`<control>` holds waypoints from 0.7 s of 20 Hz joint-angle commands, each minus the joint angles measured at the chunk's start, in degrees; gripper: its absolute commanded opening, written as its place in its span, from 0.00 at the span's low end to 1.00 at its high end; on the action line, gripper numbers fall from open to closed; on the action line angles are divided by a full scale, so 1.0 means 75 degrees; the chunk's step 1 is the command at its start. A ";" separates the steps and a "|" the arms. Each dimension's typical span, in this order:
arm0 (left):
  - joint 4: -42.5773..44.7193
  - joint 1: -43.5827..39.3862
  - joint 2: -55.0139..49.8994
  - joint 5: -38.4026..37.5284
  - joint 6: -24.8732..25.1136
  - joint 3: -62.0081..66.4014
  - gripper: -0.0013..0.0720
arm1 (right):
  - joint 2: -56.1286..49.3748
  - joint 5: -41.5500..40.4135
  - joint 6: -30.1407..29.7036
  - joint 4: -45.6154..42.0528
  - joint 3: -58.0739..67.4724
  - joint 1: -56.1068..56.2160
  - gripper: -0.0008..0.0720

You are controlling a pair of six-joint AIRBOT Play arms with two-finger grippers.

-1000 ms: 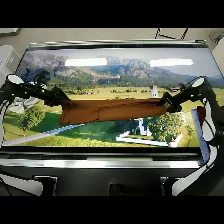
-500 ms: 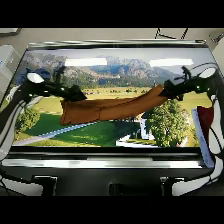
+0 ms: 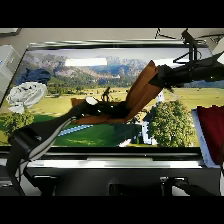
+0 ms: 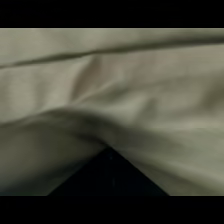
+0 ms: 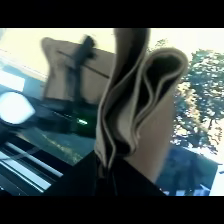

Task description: Fold the clothes and pants, and hang the long-sleeved shirts on hangers.

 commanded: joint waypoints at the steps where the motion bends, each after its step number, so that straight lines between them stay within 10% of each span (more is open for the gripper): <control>1: -0.2681 -0.1195 -0.0612 0.1378 0.0283 0.0111 0.06 | 0.0289 -0.0032 0.0580 -0.0434 -0.0006 0.0527 0.06; 5: -0.1594 -0.0799 -0.0449 0.1515 0.0752 0.0137 0.05 | -0.0329 -0.0460 0.0629 -0.0694 -0.0006 0.0988 0.06; 10: 0.4488 0.2320 0.1431 -0.0562 -0.1361 0.0140 0.05 | -0.1743 -0.1970 0.0539 -0.0073 -0.0006 0.2174 0.06; 14: 0.6513 0.4963 0.3707 -0.2049 -0.1649 0.0137 0.05 | -0.3453 -0.3392 0.0548 0.0498 -0.0006 0.3340 0.06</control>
